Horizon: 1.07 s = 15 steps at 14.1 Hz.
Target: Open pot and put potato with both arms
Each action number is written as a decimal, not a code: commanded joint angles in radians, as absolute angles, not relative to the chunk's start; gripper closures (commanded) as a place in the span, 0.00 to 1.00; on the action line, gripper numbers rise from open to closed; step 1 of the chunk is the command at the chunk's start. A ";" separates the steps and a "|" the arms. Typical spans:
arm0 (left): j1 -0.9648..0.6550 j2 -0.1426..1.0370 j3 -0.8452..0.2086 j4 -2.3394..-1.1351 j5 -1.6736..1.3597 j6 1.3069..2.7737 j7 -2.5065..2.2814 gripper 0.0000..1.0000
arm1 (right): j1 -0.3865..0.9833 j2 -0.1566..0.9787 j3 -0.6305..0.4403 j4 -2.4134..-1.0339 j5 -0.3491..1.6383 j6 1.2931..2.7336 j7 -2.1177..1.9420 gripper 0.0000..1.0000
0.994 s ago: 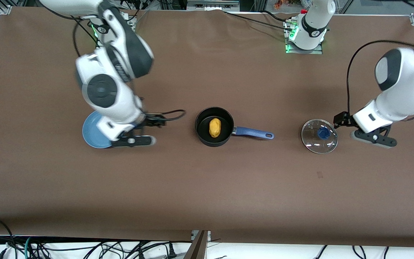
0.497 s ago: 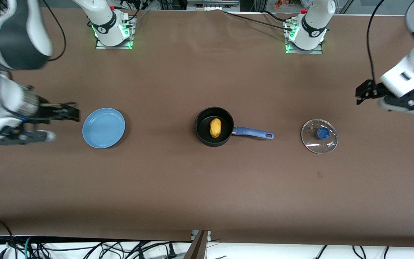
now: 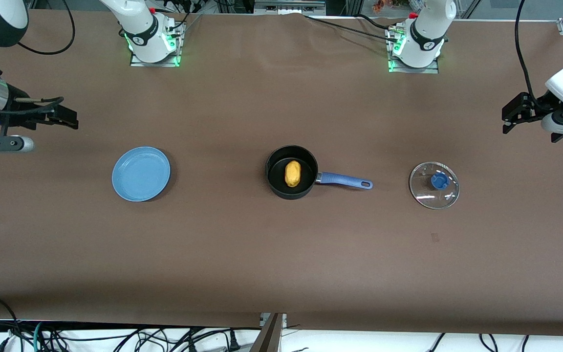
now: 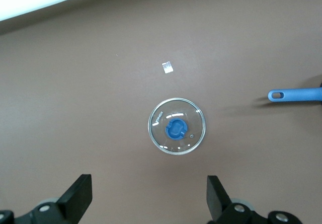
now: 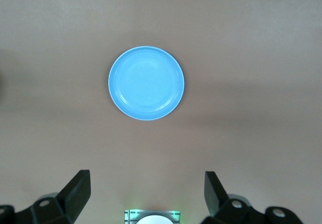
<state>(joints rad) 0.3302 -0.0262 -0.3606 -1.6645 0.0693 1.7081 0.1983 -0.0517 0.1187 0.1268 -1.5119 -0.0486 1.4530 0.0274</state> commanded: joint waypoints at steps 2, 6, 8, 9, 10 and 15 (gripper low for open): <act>0.327 0.003 -0.364 -1.592 0.008 1.675 0.149 0.00 | -0.066 0.020 0.117 -1.548 -0.038 1.480 0.018 0.00; 0.318 0.018 -0.379 -1.586 0.000 1.664 0.141 0.00 | -0.066 0.003 0.086 -1.548 -0.034 1.424 0.014 0.00; 0.314 0.020 -0.380 -1.586 -0.002 1.666 0.141 0.00 | -0.066 0.005 0.086 -1.548 -0.026 1.410 0.023 0.00; 0.316 0.020 -0.385 -1.588 -0.002 1.667 0.141 0.00 | -0.064 0.011 0.084 -1.543 -0.026 1.408 0.023 0.00; 0.307 0.012 -0.387 -1.592 -0.002 1.666 0.135 0.00 | -0.063 0.015 0.078 -1.533 -0.028 1.407 0.018 0.00; 0.103 0.014 -0.154 -1.597 0.000 1.553 0.052 0.00 | -0.061 0.018 0.081 -1.526 -0.032 1.408 0.011 0.00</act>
